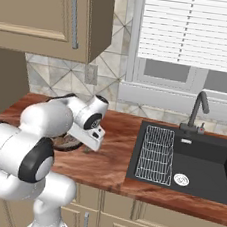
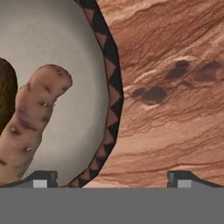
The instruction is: Dump the avocado and potato from the bowl so the bowl can be washed. Place the bowl in the sink after clearing the leftovers.
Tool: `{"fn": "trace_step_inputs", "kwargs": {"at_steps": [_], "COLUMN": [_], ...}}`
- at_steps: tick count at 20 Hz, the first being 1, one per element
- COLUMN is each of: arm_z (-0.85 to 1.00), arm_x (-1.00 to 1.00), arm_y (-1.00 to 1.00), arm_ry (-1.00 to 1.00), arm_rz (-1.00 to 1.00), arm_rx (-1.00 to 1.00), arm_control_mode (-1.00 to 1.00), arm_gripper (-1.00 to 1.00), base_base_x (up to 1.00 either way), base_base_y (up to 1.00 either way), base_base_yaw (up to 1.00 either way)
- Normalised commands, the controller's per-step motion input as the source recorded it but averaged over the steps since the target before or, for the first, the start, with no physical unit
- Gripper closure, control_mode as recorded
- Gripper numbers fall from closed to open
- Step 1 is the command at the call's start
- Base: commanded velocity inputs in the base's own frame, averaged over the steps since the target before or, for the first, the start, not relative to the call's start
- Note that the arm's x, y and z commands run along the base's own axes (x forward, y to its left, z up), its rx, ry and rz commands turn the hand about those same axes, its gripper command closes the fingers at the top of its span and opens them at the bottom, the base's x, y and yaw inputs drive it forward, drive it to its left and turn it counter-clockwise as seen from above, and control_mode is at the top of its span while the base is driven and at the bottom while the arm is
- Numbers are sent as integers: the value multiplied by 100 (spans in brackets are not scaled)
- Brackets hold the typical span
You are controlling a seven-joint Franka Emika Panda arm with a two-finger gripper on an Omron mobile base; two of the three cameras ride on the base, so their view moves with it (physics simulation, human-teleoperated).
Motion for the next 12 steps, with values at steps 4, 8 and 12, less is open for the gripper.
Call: {"fn": "trace_step_inputs", "kwargs": {"at_steps": [4,8,12], "arm_z": [-32,-35,-23], "arm_x": [28,25,23], "arm_y": [0,0,3], "arm_ry": [0,0,0], "arm_rz": [0,0,0], "arm_rx": [0,0,2], "arm_control_mode": [-100,-100,-100], "arm_gripper": [-100,-100,-100], "base_base_x": [0,0,0], "base_base_y": [0,0,0], "base_base_yaw": [0,0,0]}}
